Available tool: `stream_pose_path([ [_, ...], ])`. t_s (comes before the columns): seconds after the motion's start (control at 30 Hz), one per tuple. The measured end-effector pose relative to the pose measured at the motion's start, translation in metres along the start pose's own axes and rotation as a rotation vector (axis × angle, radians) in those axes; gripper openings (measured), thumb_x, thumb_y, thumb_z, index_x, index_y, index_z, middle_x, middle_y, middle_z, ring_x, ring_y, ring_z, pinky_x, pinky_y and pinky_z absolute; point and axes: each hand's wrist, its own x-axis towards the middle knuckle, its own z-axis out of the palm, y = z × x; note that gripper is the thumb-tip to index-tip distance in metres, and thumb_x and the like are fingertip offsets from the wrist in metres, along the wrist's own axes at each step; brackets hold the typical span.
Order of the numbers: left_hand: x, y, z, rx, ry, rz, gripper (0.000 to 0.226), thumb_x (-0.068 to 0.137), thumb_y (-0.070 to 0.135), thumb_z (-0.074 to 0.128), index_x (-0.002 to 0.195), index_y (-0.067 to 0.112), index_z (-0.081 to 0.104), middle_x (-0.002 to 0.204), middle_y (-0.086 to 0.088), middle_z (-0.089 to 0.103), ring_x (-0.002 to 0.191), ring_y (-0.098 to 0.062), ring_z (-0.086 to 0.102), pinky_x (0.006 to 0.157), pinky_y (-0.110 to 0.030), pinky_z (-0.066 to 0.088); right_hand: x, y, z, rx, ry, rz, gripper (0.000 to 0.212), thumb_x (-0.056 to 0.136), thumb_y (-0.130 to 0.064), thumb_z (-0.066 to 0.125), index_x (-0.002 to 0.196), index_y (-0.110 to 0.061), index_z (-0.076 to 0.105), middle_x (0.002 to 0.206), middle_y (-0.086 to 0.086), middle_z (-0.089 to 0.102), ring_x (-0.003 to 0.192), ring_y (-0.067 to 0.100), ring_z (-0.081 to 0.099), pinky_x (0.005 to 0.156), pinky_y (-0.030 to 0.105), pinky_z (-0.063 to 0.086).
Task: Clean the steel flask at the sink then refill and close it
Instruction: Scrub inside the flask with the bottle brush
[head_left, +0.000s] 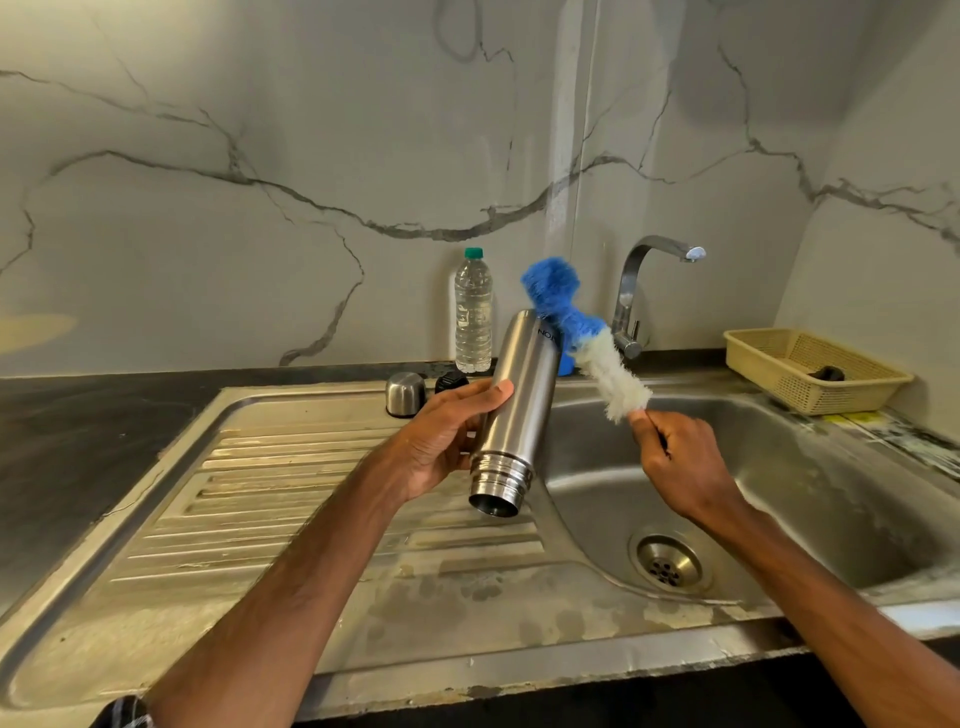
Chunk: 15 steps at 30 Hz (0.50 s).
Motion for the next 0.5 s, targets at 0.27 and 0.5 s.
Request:
stream_pose_path([
  [0.27, 0.0013, -0.0017, -0.0058, -0.120, -0.039, -0.022, 0.062, 0.079, 0.038, 0.081, 0.130, 0.007, 0.064, 0.133, -0.023, 0.064, 0.127, -0.045, 0.057, 0.116, -0.059, 0.036, 0.0003, 0.0030, -0.0026, 0.008, -0.008, 0.030, 0.044, 0.103, -0.021, 0.049, 0.060, -0.014, 0.050, 0.050, -0.003, 0.044, 0.044, 0.013, 0.038, 0.045, 0.023, 0.029],
  [0.5, 0.0001, -0.0037, -0.0009, -0.318, -0.123, -0.087, 0.064, 0.090, 0.031, 0.072, 0.142, 0.000, 0.052, 0.142, -0.032, 0.053, 0.124, -0.048, 0.055, 0.104, -0.053, 0.049, 0.0000, 0.0037, -0.0012, -0.004, -0.030, 0.035, 0.045, 0.103, -0.022, 0.049, 0.058, -0.019, 0.048, 0.049, -0.004, 0.044, 0.043, 0.009, 0.036, 0.045, 0.023, 0.030],
])
